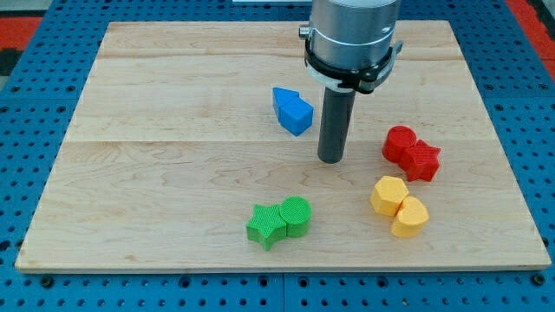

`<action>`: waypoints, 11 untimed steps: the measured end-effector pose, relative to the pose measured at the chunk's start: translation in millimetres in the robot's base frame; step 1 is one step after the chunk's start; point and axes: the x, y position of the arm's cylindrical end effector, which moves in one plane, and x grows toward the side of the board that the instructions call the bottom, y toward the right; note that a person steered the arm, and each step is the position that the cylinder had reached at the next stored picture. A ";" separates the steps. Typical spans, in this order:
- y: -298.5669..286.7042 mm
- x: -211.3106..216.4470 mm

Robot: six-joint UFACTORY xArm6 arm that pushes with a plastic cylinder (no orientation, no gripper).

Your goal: Move the red circle diagonal to the blue cube

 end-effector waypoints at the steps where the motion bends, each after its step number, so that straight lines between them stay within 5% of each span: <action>1: 1.3 1.7; 8: 102.9 2.0; 11: 99.3 -85.6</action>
